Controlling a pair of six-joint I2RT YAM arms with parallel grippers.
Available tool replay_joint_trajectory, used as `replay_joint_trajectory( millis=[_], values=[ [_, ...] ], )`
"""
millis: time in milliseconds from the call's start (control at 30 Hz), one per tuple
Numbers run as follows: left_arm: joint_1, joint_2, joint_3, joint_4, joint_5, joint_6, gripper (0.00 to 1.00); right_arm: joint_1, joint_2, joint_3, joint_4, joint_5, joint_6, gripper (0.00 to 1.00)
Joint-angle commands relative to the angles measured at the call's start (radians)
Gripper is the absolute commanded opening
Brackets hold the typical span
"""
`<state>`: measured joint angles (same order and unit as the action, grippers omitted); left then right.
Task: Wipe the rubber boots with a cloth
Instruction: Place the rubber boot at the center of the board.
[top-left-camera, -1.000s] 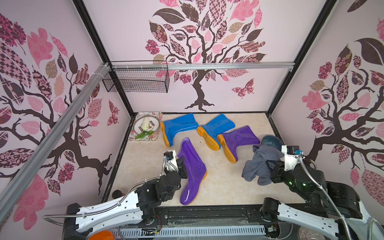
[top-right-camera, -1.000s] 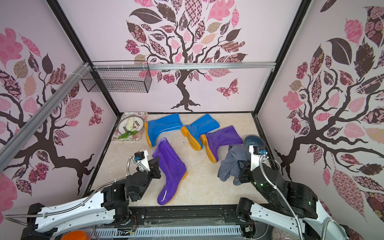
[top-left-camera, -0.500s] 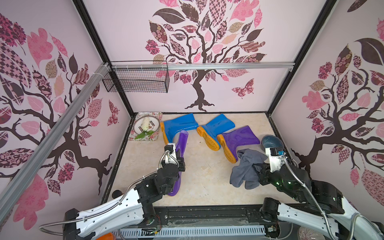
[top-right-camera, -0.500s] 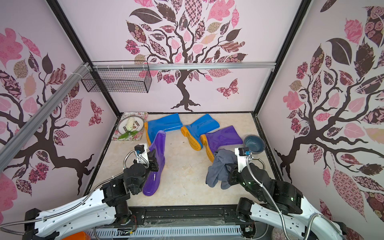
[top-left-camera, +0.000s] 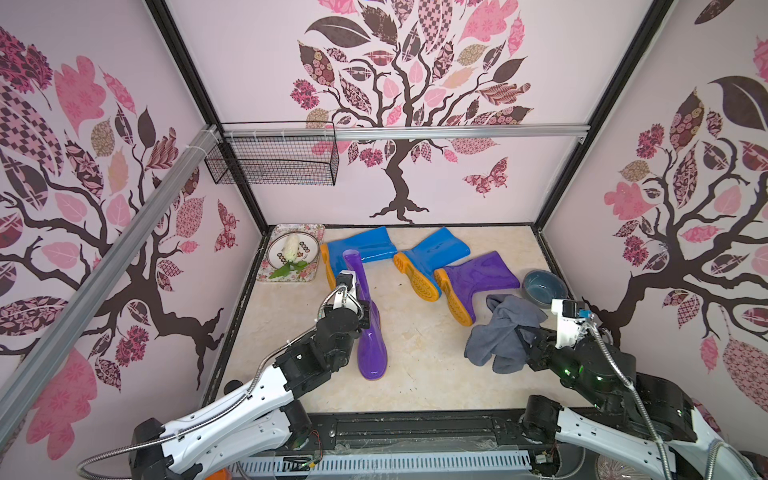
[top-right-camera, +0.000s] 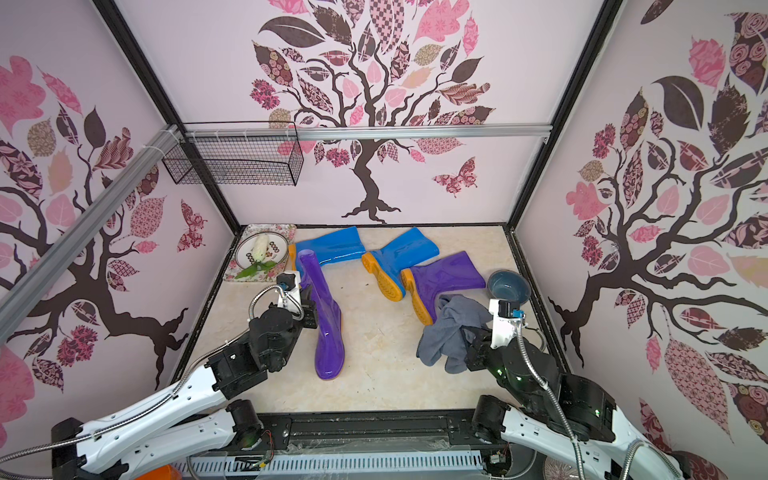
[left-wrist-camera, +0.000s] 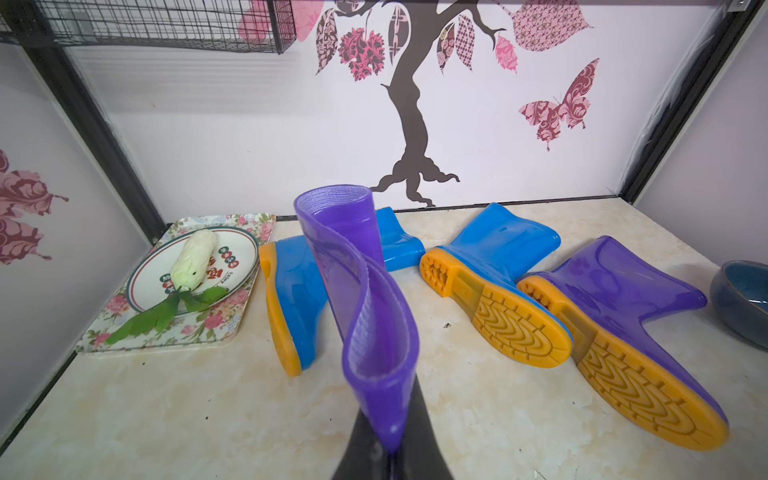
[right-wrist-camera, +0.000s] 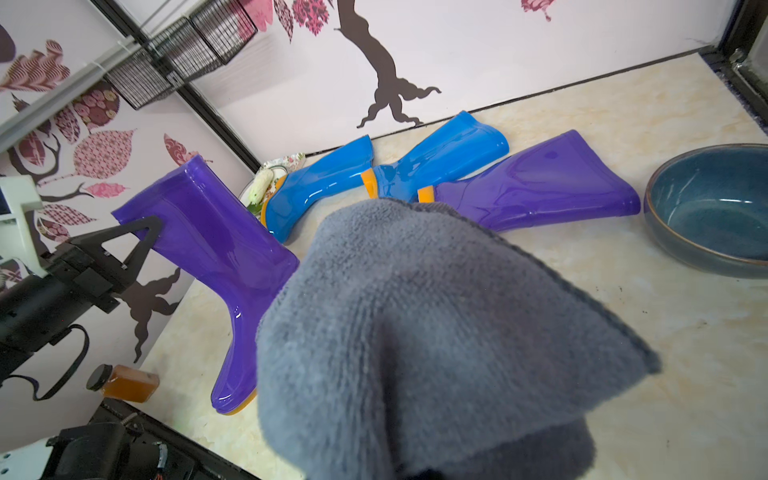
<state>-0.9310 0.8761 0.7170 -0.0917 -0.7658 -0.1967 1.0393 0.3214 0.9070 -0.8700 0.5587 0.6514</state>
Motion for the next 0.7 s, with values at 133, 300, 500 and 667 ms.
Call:
replay_joint_trajectory(
  millis=[133, 300, 500, 667],
  values=[
    [0.048, 0.043, 0.094, 0.126, 0.057, 0.072, 0.00, -0.001, -0.010, 0.024, 0.016, 0.063, 0.004, 0.00],
    [0.182, 0.075, 0.112, 0.123, 0.167, 0.063, 0.00, -0.001, -0.020, 0.025, 0.008, 0.060, 0.006, 0.00],
    [0.220, 0.148, 0.165, 0.159, 0.189, 0.091, 0.00, -0.001, -0.031, 0.027, 0.002, 0.068, 0.003, 0.00],
    [0.223, 0.211, 0.189, 0.219, 0.191, 0.102, 0.00, -0.001, -0.033, 0.033, 0.005, 0.078, -0.001, 0.00]
  ],
)
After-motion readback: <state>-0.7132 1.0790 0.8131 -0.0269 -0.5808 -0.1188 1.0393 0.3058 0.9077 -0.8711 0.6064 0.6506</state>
